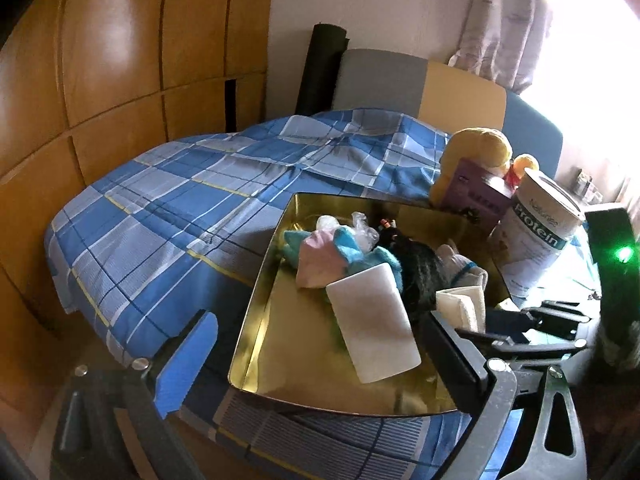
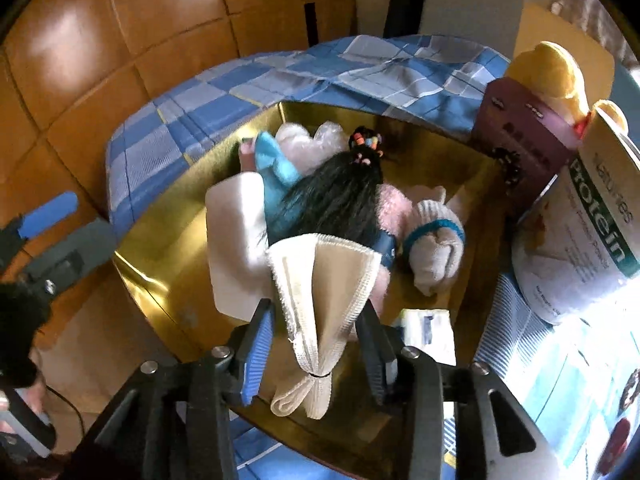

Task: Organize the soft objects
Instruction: 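Carry the beige bandage roll into the gold tray and release with right gripper, then move both tools back to the red sock and brown scrunchie on the bed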

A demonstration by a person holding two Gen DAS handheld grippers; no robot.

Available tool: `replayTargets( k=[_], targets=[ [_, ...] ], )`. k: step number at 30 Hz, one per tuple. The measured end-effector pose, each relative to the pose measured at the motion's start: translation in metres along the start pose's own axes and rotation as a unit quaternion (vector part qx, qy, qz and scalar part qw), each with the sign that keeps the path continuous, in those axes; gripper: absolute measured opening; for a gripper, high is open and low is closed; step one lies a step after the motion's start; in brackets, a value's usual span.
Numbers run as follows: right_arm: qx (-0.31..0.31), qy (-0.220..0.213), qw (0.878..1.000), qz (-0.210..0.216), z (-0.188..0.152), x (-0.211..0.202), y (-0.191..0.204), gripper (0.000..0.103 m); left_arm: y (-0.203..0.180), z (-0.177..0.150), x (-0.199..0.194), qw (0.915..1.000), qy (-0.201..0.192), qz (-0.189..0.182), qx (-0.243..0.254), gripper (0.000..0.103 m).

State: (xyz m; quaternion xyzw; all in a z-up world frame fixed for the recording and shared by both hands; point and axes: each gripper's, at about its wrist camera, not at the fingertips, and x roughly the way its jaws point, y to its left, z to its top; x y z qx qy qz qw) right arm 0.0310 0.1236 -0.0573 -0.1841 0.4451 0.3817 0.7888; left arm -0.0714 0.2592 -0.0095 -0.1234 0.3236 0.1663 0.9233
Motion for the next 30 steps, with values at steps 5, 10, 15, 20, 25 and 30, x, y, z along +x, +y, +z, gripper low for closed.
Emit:
replayTargets(
  k=[5,10,15,20,25,30],
  targets=[
    [0.014,-0.042,0.999,0.009,0.0,-0.026,-0.011,0.042,-0.008,0.001,-0.003,0.9999,-0.005,-0.003,0.012,0.102],
    [0.038,-0.078,0.996,0.001,-0.005,-0.055,-0.029,0.042,-0.019,0.002,-0.009,0.9994,-0.012,-0.012,0.03,0.102],
    [0.063,-0.105,0.992,-0.017,-0.015,-0.082,-0.055,0.042,-0.033,0.007,-0.014,0.9982,-0.02,-0.025,0.05,0.102],
    [0.101,-0.118,0.986,-0.053,-0.032,-0.105,-0.095,0.042,-0.054,0.01,-0.018,0.9958,-0.027,-0.038,0.079,0.102],
    [0.156,-0.119,0.977,-0.086,-0.053,-0.121,-0.142,0.042,-0.074,0.011,-0.019,0.9935,-0.026,-0.049,0.099,0.102],
    [0.215,-0.129,0.96,-0.126,-0.079,-0.146,-0.191,0.042,-0.098,0.01,-0.022,0.9895,-0.028,-0.067,0.125,0.102]
  ],
)
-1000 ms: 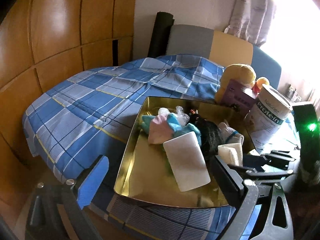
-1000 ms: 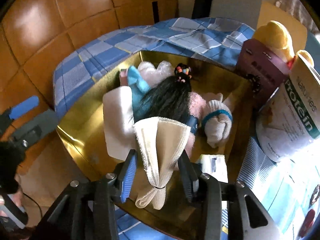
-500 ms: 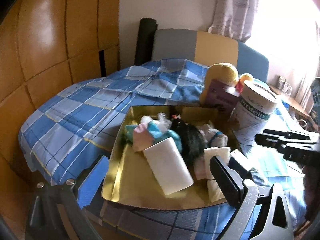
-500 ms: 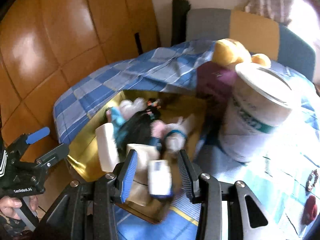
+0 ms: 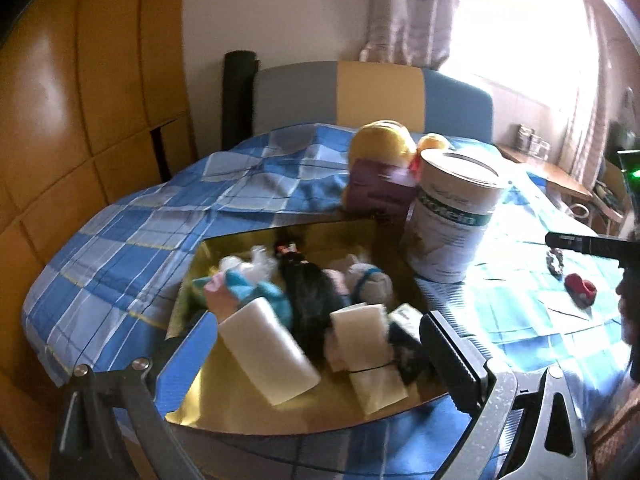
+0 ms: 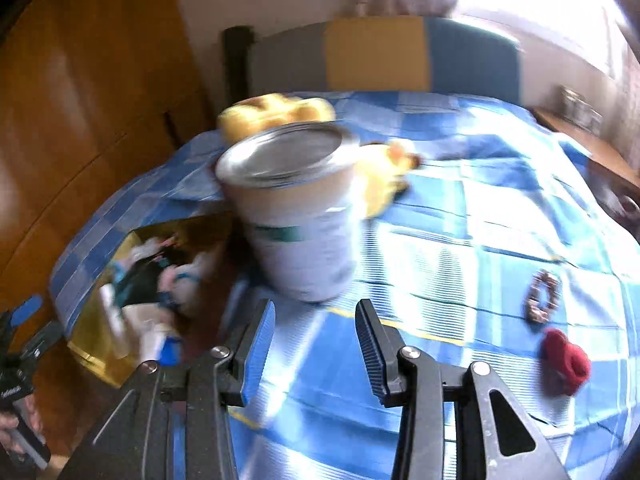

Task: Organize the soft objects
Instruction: 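Move both tools back to the red sock and brown scrunchie on the bed, then grasp the brown scrunchie with left gripper while right grasps the red sock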

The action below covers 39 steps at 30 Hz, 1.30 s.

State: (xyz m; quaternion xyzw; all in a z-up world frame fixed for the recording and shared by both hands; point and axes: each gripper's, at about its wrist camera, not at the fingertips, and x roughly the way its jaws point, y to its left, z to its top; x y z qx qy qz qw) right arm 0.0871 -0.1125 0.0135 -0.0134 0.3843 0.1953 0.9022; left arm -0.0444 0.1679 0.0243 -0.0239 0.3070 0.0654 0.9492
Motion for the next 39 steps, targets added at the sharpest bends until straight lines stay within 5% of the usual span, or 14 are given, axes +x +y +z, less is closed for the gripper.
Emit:
replayTargets(
  k=[10,17,19,25,33,39],
  targets=[
    [0.122,-0.034,0.986,-0.11,-0.001,-0.024,-0.121,0.042,-0.05,0.01,0.003,0.9976,-0.003,-0.044,0.053,0.102],
    [0.274,-0.055,0.942,-0.187,-0.041,-0.027,-0.211,0.042,-0.092,0.015,0.009,0.9932,0.003,-0.071,0.092,0.102],
    [0.354,-0.063,0.918,-0.169,-0.052,-0.032,-0.238,0.042,-0.104,0.017,0.012,0.9917,0.004,-0.08,0.1,0.102],
    [0.439,-0.066,0.886,-0.135,-0.073,-0.037,-0.267,0.042,-0.14,0.018,0.026,0.9857,0.021,-0.112,0.125,0.102],
    [0.509,-0.027,0.857,-0.072,-0.095,-0.019,-0.282,0.042,-0.188,0.01,0.042,0.9745,0.049,-0.153,0.157,0.102],
    [0.515,-0.02,0.849,-0.115,-0.098,-0.018,-0.288,0.042,-0.202,0.004,0.054,0.9686,0.073,-0.171,0.166,0.102]
  ],
)
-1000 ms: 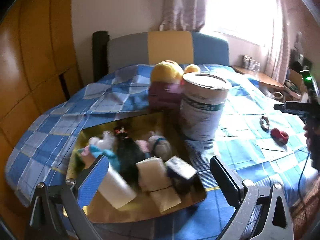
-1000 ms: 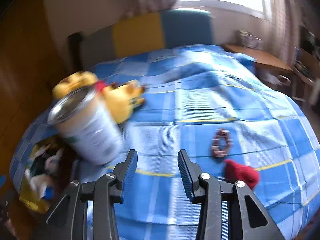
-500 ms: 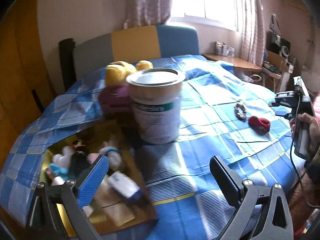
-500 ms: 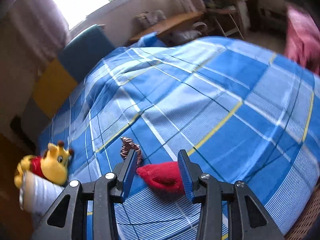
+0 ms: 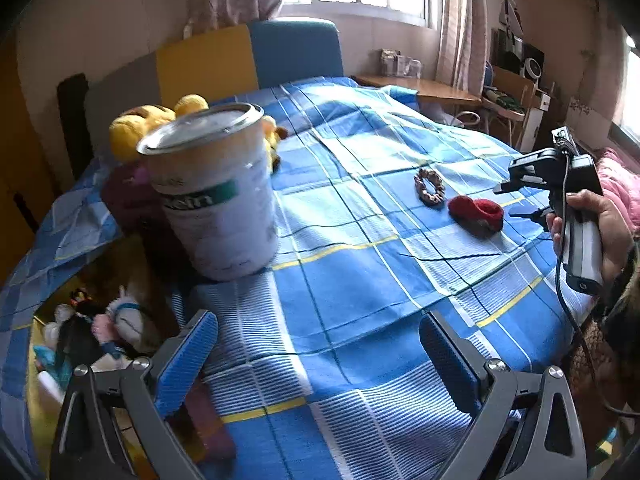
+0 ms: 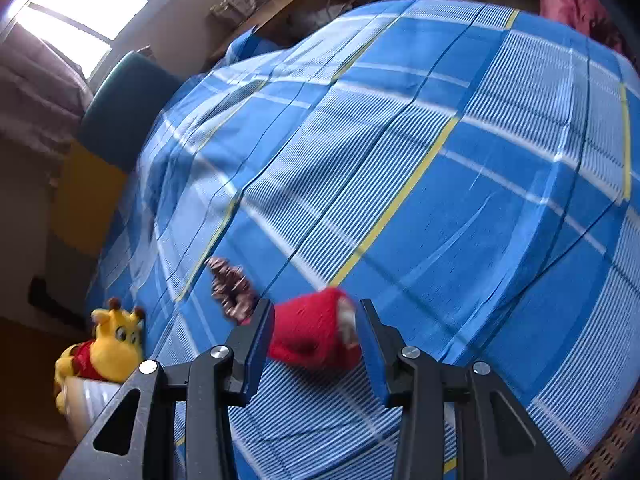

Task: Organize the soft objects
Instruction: 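Grasp the brown scrunchie with left gripper while right grasps the red sock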

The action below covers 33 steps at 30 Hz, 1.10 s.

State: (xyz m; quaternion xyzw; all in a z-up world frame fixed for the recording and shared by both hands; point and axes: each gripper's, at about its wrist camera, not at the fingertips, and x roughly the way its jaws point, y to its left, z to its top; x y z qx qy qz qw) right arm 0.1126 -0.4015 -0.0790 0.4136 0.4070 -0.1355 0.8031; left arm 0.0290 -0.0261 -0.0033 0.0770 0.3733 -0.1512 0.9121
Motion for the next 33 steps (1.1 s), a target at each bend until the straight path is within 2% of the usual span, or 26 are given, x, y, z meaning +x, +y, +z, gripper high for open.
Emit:
replayTargets(
  k=[4,5,6,8,9,10,12,16,19,22,26,30,33],
  targets=[
    [0.01,0.021,1.0,0.007,0.0,0.012,0.0,0.048,-0.003,0.001,0.008,0.9999,0.007,-0.014,-0.001,0.102],
    [0.005,0.031,0.999,0.024,-0.001,0.015,0.003,0.049,-0.004,0.002,0.01,0.9998,0.009,-0.017,-0.002,0.102],
    [0.005,0.052,0.997,0.062,-0.001,0.018,0.007,0.051,-0.005,0.002,0.012,0.9997,0.011,-0.02,-0.003,0.102],
    [0.001,0.112,0.979,0.171,-0.008,0.027,0.021,0.051,-0.006,0.003,0.015,0.9996,0.015,-0.024,-0.003,0.102],
    [-0.012,0.112,0.979,0.172,-0.011,0.026,0.027,0.051,-0.007,0.003,0.016,0.9995,0.018,-0.026,-0.004,0.102],
    [-0.039,0.095,0.983,0.15,-0.014,0.02,0.034,0.051,-0.007,0.005,0.019,0.9994,0.02,-0.027,-0.005,0.102],
    [-0.051,0.08,0.985,0.146,-0.014,0.015,0.038,0.051,-0.007,0.008,0.024,0.9991,0.025,-0.031,-0.009,0.102],
    [-0.015,0.077,0.987,0.14,-0.011,0.015,0.026,0.051,-0.009,0.019,0.037,0.9984,0.037,-0.04,-0.016,0.102],
    [0.011,0.069,0.991,0.112,-0.008,0.014,0.014,0.051,-0.016,0.034,0.049,0.9977,0.042,-0.05,-0.016,0.101],
    [0.046,0.058,0.992,0.106,-0.004,0.01,-0.002,0.051,-0.029,0.057,0.063,0.9972,0.039,-0.063,-0.006,0.098],
    [0.062,0.039,0.992,0.103,-0.001,0.002,-0.011,0.051,-0.055,0.097,0.089,0.9961,0.028,-0.082,0.019,0.096],
    [0.066,0.029,0.991,0.11,0.001,-0.002,-0.011,0.051,-0.082,0.135,0.131,0.9936,0.035,-0.098,0.044,0.08],
    [0.069,0.035,0.989,0.124,0.003,-0.002,-0.012,0.051,-0.101,0.153,0.165,0.9917,0.05,-0.102,0.06,0.079]
  ],
)
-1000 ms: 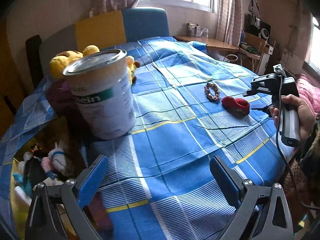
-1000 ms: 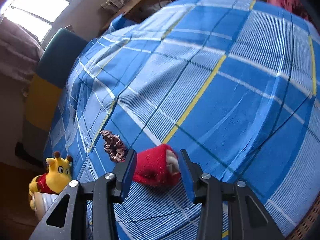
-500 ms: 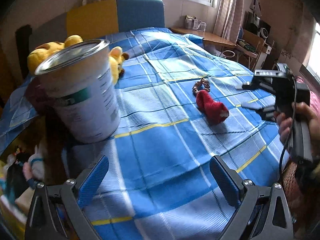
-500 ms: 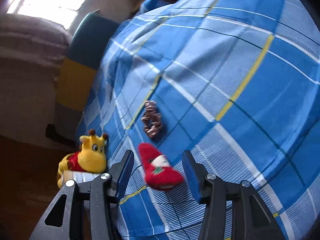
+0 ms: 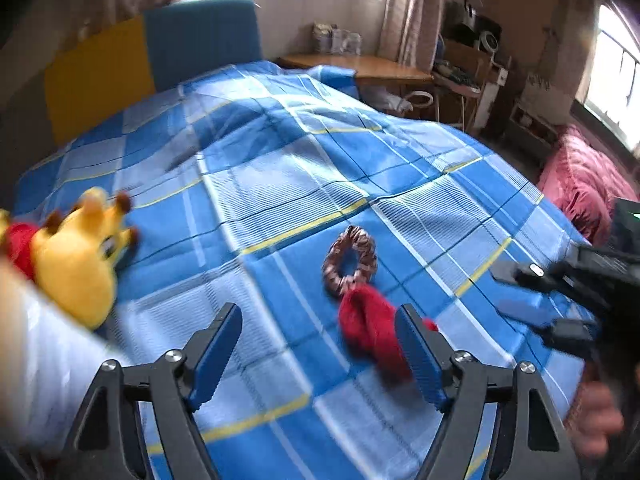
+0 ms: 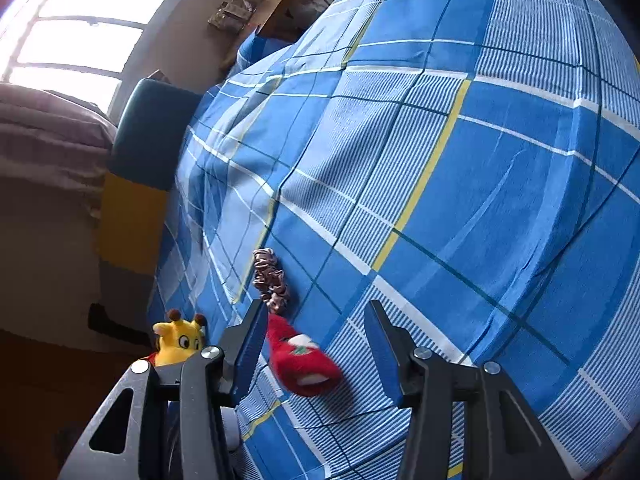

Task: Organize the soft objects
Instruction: 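Grasp the brown scrunchie with left gripper while right grasps the red sock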

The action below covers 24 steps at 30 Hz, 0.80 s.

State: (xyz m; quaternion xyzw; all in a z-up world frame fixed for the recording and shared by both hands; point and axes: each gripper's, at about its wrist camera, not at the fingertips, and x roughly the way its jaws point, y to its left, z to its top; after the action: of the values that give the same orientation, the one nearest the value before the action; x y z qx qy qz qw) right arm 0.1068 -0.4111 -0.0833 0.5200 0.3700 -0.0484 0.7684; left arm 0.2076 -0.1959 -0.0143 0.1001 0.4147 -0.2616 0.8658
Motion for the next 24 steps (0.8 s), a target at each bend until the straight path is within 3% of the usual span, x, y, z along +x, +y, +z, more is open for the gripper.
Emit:
replayTargets(
  k=[5,9,11,13,15,17,24],
  targets=[
    [-0.003,0.015,1.0,0.018,-0.001,0.005,0.004,0.051,-0.008,0.023,0.05,0.9988,0.032,-0.036,-0.007,0.08],
    [-0.013,0.019,0.999,0.024,-0.003,0.005,0.008,0.051,-0.014,0.035,0.09,0.9977,0.058,-0.035,-0.01,0.079],
    [-0.018,0.021,0.999,0.022,-0.004,0.007,0.01,0.051,-0.013,0.037,0.107,0.9964,0.073,-0.037,-0.02,0.075],
    [-0.02,0.024,0.999,0.019,-0.005,0.008,0.01,0.051,-0.01,0.037,0.126,0.9925,0.099,-0.063,-0.035,0.028],
    [-0.025,0.026,0.999,0.014,-0.005,0.01,0.011,0.051,-0.005,0.036,0.12,0.9937,0.079,-0.069,-0.039,0.019],
    [-0.029,0.024,0.999,0.009,-0.005,0.01,0.011,0.051,0.004,0.031,0.106,0.9924,0.063,-0.087,-0.059,0.019],
    [-0.062,0.038,0.997,-0.002,-0.011,0.016,0.019,0.051,0.032,-0.022,0.039,0.9958,0.036,-0.037,-0.075,0.019]
  ],
)
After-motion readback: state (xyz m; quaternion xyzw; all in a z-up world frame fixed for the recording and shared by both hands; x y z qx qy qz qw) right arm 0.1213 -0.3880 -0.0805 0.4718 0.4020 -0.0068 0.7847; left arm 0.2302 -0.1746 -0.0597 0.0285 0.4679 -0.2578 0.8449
